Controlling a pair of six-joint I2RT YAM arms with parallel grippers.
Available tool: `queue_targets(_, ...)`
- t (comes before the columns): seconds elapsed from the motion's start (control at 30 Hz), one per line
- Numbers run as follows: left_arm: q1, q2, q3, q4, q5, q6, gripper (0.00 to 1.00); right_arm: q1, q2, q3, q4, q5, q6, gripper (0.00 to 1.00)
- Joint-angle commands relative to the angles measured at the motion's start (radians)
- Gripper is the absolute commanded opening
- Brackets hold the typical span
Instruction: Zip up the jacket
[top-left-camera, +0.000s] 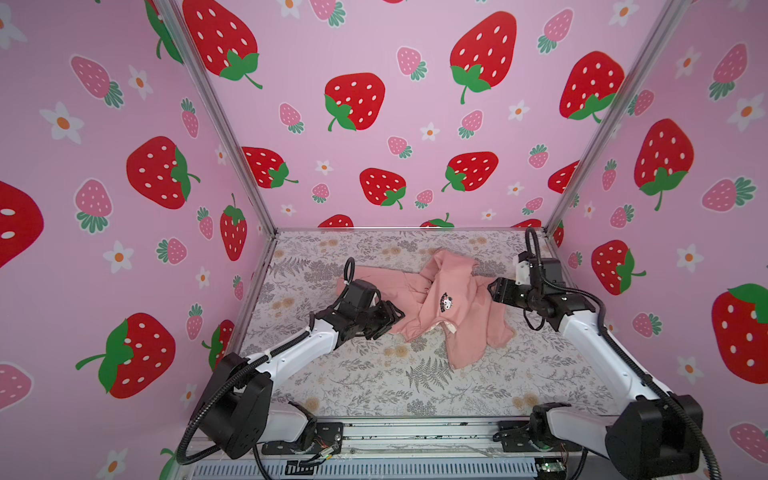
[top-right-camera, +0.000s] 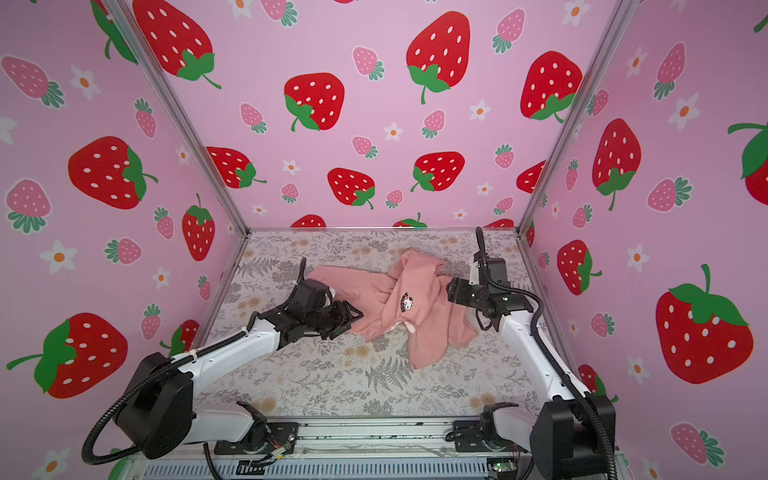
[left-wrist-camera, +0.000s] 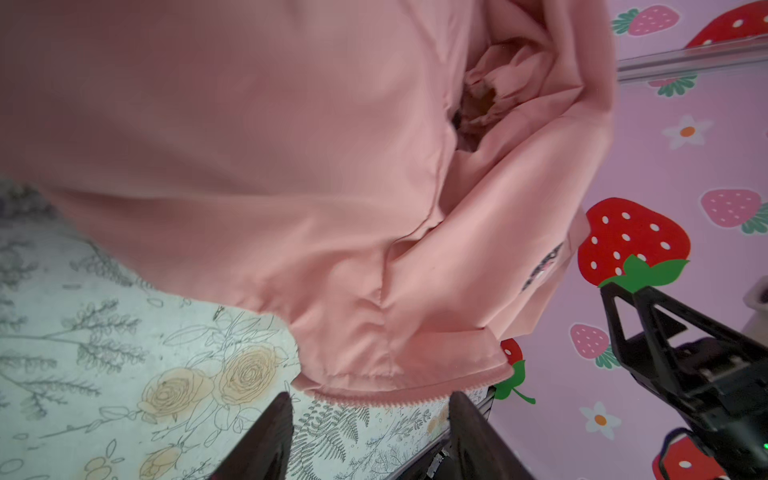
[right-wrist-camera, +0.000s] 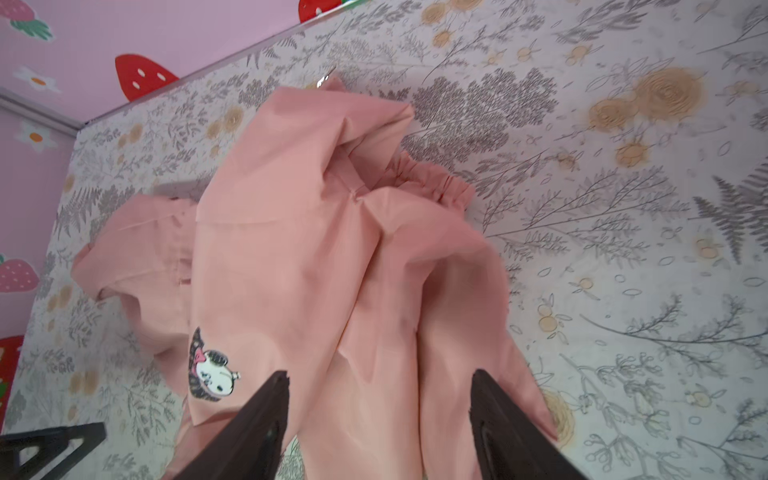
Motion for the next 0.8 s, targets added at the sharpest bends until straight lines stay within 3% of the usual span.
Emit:
queue_targets(0.0,-0.046,-0.046,-0.035,0.162,-0.028,-0.153,0.65,0.052,-0.025,-0.037,-0.064,0.052,0.022,0.72)
queue_targets(0.3,-0.112,0.091,-0.142,0.427,-0.031,-0.283,0.65,0.084,-0.047,-0.069,-0.049,0.031,0.048,0.73)
queue_targets(0.77,-0.129,0.085,-0.231,0.453,-0.097,-0.308,0.69,0.092,-0.049,-0.072,-0.042,0.011,0.060,0.74)
